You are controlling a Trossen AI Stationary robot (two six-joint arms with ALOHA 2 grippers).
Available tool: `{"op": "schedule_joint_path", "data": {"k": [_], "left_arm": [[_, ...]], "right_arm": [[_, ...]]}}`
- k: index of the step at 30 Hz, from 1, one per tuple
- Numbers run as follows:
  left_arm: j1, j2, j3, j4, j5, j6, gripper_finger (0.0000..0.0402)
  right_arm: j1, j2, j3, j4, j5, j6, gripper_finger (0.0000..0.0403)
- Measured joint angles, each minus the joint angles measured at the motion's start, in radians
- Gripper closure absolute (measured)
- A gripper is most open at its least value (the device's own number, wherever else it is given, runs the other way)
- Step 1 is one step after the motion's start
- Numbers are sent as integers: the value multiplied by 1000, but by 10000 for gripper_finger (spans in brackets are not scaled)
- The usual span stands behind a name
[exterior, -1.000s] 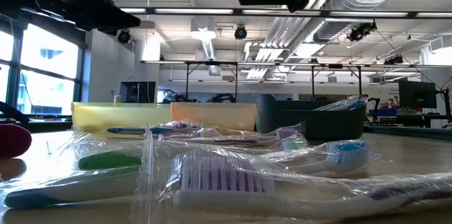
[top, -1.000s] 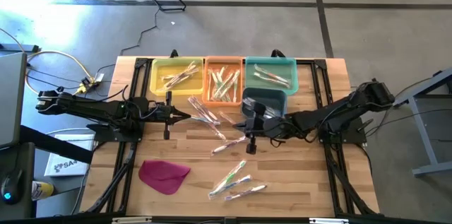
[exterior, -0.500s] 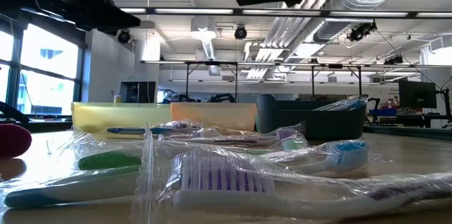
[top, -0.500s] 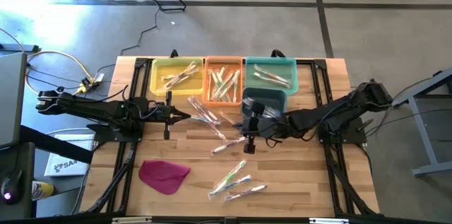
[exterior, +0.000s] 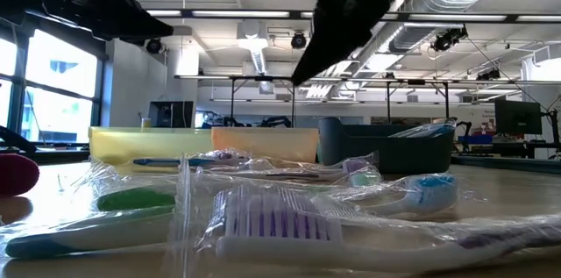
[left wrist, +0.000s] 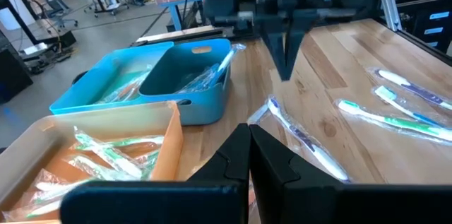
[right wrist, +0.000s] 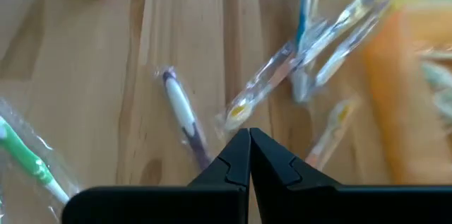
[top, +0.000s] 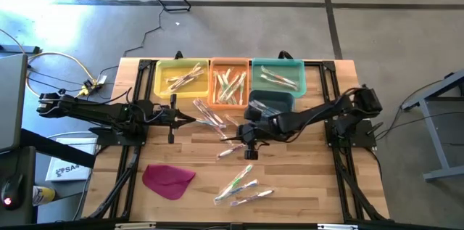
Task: Pick & Place Toothbrushes
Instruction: Put the violet toothbrush into the yellow bin
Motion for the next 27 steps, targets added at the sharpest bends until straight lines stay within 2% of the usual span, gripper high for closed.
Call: {"op": "schedule_joint_path", "data": {"k": [11, 21, 27], "left_arm": [[0, 0, 0, 1, -4, 0, 401], [0, 0, 0, 1, -5, -1, 401], [0, 0, 0, 1, -6, -1, 401]], "right_arm": [[-14, 20, 0, -54, -5, 46, 390], [-14, 20, -44, -66, -10, 102, 270], [-12, 20, -102, -58, -13, 129, 248]]}}
